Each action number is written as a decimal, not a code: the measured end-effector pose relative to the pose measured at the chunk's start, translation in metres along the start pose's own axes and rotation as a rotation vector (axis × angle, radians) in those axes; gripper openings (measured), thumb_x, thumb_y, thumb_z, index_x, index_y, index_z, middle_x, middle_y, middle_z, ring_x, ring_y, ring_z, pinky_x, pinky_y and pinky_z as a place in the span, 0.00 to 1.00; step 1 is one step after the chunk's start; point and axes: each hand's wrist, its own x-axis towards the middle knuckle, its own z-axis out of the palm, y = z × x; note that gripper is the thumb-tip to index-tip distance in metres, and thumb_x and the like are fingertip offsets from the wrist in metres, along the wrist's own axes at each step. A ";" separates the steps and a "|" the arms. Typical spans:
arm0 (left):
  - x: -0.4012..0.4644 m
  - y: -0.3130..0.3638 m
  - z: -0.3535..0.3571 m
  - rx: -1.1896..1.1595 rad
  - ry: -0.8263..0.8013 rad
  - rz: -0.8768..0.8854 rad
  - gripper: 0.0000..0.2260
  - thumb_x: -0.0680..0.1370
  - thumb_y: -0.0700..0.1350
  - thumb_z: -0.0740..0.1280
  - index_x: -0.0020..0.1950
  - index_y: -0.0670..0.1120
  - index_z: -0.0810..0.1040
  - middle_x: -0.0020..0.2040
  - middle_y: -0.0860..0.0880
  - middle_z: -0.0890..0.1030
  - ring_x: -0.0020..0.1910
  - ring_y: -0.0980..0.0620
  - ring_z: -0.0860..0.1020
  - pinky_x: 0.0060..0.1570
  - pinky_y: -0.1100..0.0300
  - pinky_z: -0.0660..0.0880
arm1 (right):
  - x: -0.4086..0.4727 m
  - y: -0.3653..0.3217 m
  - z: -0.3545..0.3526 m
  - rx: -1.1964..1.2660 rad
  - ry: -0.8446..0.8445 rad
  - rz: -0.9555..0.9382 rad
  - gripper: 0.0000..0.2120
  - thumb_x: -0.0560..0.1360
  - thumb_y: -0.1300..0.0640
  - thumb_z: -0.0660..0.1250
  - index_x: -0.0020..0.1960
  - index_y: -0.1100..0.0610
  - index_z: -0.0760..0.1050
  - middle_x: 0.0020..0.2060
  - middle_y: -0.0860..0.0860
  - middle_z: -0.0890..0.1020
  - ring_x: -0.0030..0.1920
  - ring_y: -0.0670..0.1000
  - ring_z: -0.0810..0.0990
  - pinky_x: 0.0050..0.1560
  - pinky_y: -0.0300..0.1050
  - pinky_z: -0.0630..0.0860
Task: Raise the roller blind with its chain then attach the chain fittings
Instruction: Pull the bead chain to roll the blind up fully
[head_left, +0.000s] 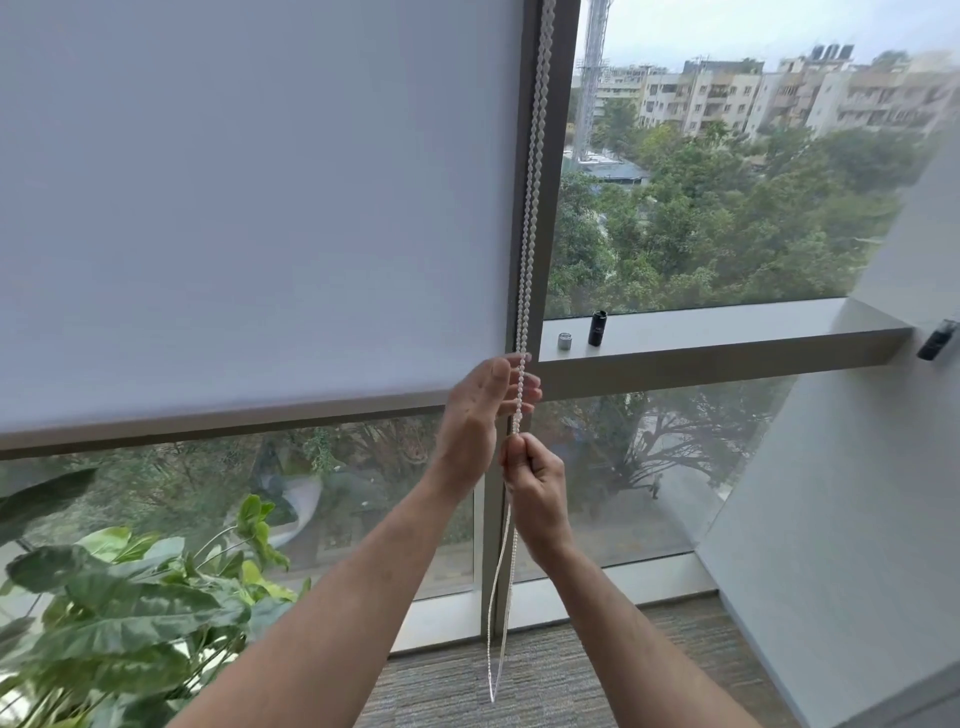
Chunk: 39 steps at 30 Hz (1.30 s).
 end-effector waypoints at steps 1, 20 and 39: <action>0.004 0.008 0.004 -0.011 -0.030 0.029 0.15 0.83 0.51 0.56 0.58 0.45 0.79 0.46 0.44 0.83 0.46 0.45 0.82 0.46 0.52 0.79 | -0.001 0.001 0.000 -0.004 0.002 0.005 0.17 0.80 0.55 0.58 0.33 0.50 0.71 0.26 0.41 0.68 0.28 0.42 0.62 0.29 0.36 0.61; -0.009 -0.001 0.018 0.091 0.130 0.089 0.15 0.79 0.38 0.58 0.35 0.53 0.73 0.26 0.58 0.71 0.25 0.60 0.65 0.28 0.64 0.63 | 0.047 -0.064 -0.028 0.129 -0.330 0.096 0.18 0.69 0.65 0.63 0.57 0.60 0.80 0.48 0.53 0.86 0.50 0.51 0.83 0.51 0.45 0.78; -0.064 -0.075 -0.002 0.192 -0.066 -0.177 0.13 0.81 0.47 0.60 0.38 0.52 0.78 0.27 0.53 0.69 0.28 0.53 0.66 0.29 0.60 0.63 | 0.065 -0.111 0.020 0.165 -0.007 -0.217 0.18 0.81 0.56 0.57 0.35 0.48 0.74 0.27 0.44 0.70 0.27 0.45 0.62 0.26 0.45 0.57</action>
